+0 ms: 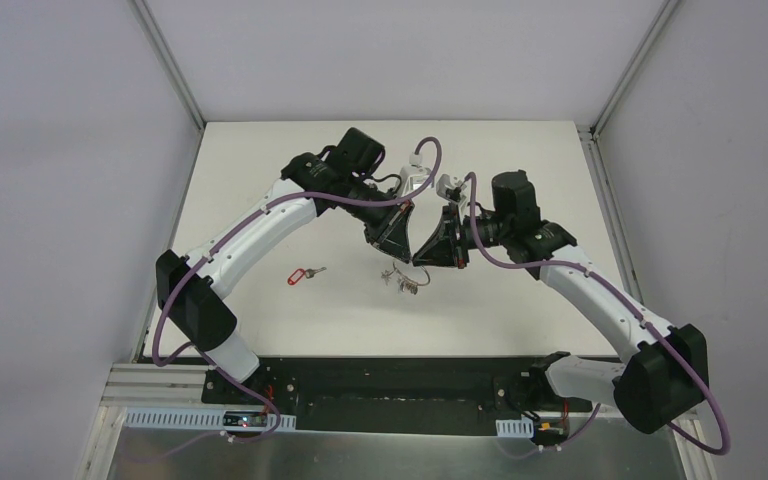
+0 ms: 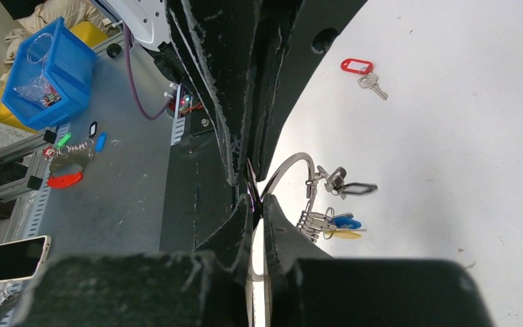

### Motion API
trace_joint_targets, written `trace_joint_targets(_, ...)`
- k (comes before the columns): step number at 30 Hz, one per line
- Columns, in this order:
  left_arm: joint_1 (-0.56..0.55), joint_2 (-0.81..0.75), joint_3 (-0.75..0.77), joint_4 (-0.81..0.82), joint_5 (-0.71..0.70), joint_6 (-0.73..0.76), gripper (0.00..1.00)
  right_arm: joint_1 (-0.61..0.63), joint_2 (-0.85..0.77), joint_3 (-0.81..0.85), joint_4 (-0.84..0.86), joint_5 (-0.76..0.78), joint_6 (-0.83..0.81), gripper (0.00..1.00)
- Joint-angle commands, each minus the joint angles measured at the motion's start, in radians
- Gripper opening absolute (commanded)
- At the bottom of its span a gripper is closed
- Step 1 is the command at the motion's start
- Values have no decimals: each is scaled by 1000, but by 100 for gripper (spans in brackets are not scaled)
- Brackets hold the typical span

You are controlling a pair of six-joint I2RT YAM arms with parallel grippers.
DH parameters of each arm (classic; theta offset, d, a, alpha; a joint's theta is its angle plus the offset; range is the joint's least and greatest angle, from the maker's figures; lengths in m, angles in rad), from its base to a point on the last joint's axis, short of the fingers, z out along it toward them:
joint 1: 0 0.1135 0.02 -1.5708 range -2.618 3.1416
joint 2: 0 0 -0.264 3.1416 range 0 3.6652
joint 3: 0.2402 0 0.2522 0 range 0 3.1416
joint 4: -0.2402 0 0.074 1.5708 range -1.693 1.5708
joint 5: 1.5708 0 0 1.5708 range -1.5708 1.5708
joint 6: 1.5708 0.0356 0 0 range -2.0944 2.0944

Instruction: Put the keys on the keyring

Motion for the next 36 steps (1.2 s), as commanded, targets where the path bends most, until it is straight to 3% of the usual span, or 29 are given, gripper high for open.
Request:
trace_joint_targets(1, -3, -29, 21, 53, 23, 8, 0, 14, -15, -18, 53, -54, -6, 0)
trace_joint_targets(7, 19, -33, 28, 80, 22, 2, 0, 7, -22, -41, 114, -52, 40, 0)
trace_joint_targets(15, 38, -75, -46, 221, 15, -49, 22, -41, -10, -101, 342, -43, 269, 0)
trace_joint_targets(21, 70, -118, -117, 345, 0, -112, 30, -76, 4, -139, 489, -51, 417, 0)
trace_joint_targets(27, 124, -182, -229, 533, -4, -262, 37, -110, 21, -157, 581, -16, 534, 0)
trace_joint_targets(33, 131, -238, -372, 791, -74, -427, 51, -127, 46, -133, 608, 72, 662, 0)
trace_joint_targets(36, 130, -223, -402, 863, -110, -500, 52, -135, 60, -131, 626, 106, 719, 0)
